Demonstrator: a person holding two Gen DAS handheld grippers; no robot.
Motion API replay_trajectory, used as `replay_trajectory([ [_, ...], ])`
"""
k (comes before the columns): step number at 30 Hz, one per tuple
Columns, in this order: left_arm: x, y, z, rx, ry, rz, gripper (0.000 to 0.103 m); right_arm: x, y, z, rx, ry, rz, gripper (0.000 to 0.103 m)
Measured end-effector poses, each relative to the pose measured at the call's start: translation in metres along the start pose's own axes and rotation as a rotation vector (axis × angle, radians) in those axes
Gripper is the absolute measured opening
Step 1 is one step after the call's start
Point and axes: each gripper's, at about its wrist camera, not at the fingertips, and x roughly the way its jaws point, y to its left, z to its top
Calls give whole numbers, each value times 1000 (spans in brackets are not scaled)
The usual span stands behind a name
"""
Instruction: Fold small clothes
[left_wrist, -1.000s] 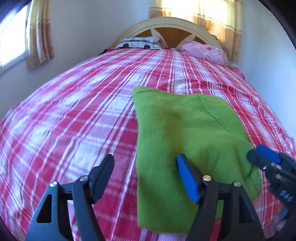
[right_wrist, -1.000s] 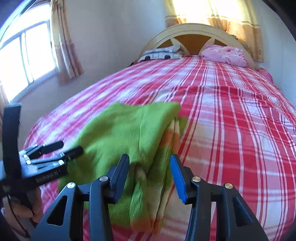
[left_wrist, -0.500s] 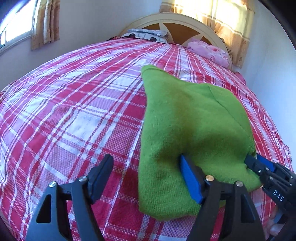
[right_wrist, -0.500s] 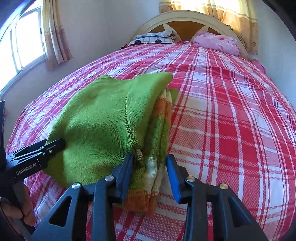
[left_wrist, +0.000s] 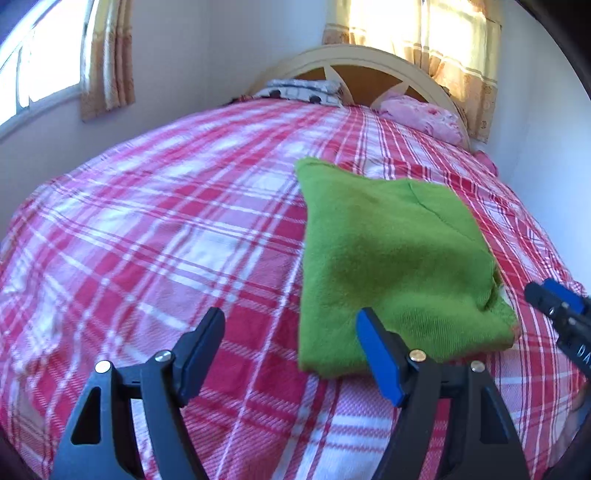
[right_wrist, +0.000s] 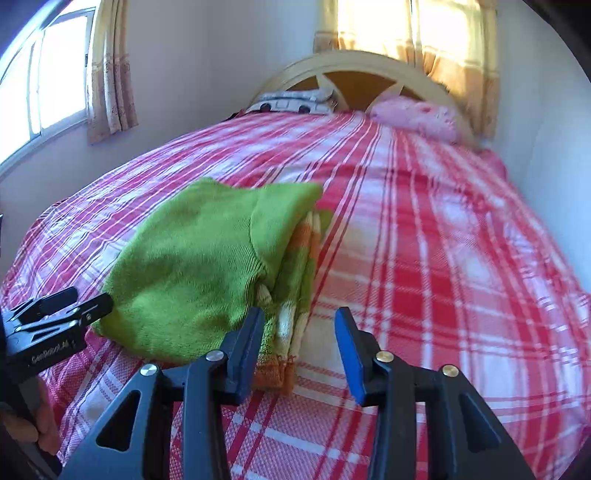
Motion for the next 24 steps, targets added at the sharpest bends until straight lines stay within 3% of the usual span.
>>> replay_trajectory([
  [3, -16, 0, 0, 9, -26, 6, 86, -16, 1, 3, 22, -30, -18, 65],
  [6, -35, 0, -2, 14, -63, 33, 88, -32, 4, 1, 29, -54, -27, 66],
  [10, -56, -2, -9, 16, -90, 59, 97, -54, 9, -9, 27, -78, -39, 67],
  [13, -73, -2, -20, 20, -103, 62, 103, -70, 10, -15, 37, -95, -48, 78],
  [24, -118, 0, -42, -18, -131, 26, 103, -122, 26, -39, 18, -154, -46, 79],
])
